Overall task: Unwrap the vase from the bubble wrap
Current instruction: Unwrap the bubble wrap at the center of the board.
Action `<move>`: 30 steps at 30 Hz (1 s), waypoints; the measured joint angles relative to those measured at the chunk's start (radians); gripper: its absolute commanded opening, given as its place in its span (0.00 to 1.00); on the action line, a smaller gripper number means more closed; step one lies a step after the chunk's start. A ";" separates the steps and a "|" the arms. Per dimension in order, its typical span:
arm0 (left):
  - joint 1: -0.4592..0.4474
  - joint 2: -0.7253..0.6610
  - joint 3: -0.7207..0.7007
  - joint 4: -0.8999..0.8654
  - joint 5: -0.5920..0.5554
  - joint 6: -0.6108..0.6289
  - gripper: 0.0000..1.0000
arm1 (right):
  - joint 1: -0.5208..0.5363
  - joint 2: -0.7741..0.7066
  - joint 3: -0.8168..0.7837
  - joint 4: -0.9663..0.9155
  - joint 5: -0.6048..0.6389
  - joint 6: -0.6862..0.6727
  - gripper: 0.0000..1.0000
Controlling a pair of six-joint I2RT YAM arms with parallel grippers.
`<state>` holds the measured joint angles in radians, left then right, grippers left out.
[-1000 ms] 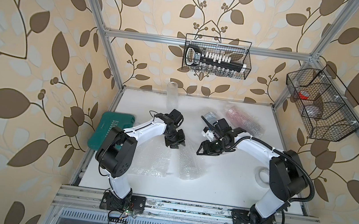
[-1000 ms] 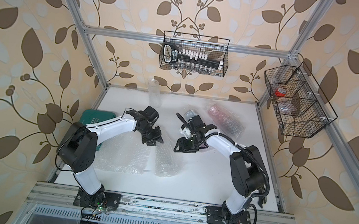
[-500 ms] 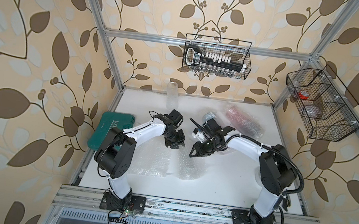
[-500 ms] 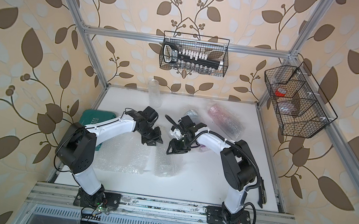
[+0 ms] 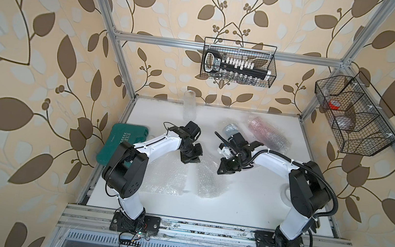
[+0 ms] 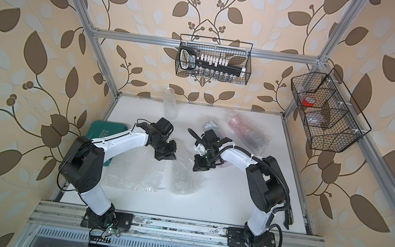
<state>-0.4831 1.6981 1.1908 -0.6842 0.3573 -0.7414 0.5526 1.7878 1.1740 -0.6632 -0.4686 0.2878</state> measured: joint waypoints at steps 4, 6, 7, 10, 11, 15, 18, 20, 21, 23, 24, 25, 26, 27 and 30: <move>0.000 0.002 -0.019 -0.031 -0.050 0.023 0.00 | -0.008 -0.028 -0.037 -0.010 0.021 0.000 0.05; 0.000 0.011 -0.030 -0.042 -0.069 0.034 0.00 | -0.008 -0.045 -0.045 -0.013 0.029 -0.003 0.00; 0.000 0.014 -0.036 -0.047 -0.079 0.040 0.00 | -0.008 -0.054 -0.048 -0.013 0.033 -0.001 0.00; -0.002 0.016 -0.049 -0.061 -0.102 0.072 0.00 | -0.009 -0.081 -0.062 -0.018 0.046 -0.002 0.00; -0.002 0.016 -0.050 -0.067 -0.107 0.087 0.00 | -0.010 -0.093 -0.069 -0.021 0.053 -0.005 0.00; -0.002 0.015 -0.052 -0.079 -0.113 0.135 0.00 | -0.011 -0.135 -0.093 -0.051 0.077 -0.029 0.18; -0.002 0.006 -0.064 -0.079 -0.112 0.161 0.00 | -0.013 -0.157 -0.095 -0.093 0.098 -0.056 0.37; -0.002 -0.001 -0.069 -0.085 -0.105 0.172 0.00 | -0.013 -0.175 -0.084 -0.119 0.106 -0.060 0.63; -0.002 -0.003 -0.069 -0.087 -0.103 0.177 0.00 | -0.013 -0.184 -0.071 -0.128 0.108 -0.056 0.72; -0.003 -0.013 -0.069 -0.085 -0.092 0.187 0.00 | -0.013 -0.198 -0.023 -0.134 0.108 -0.058 0.84; -0.003 -0.018 -0.069 -0.085 -0.084 0.189 0.00 | -0.012 -0.199 0.010 -0.132 0.107 -0.056 0.86; -0.003 -0.025 -0.069 -0.083 -0.074 0.190 0.00 | -0.011 -0.196 0.047 -0.123 0.106 -0.054 0.86; -0.003 -0.033 -0.069 -0.080 -0.066 0.191 0.00 | -0.009 -0.189 0.085 -0.114 0.104 -0.052 0.86; -0.005 -0.039 -0.069 -0.078 -0.060 0.191 0.00 | -0.007 -0.176 0.121 -0.108 0.101 -0.053 0.85; -0.009 -0.051 -0.069 -0.071 -0.047 0.191 0.00 | 0.006 -0.092 0.229 -0.087 0.104 -0.064 0.82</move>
<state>-0.4923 1.6466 1.1221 -0.7555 0.3107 -0.5503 0.5591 1.6958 1.4025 -0.7498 -0.3645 0.2237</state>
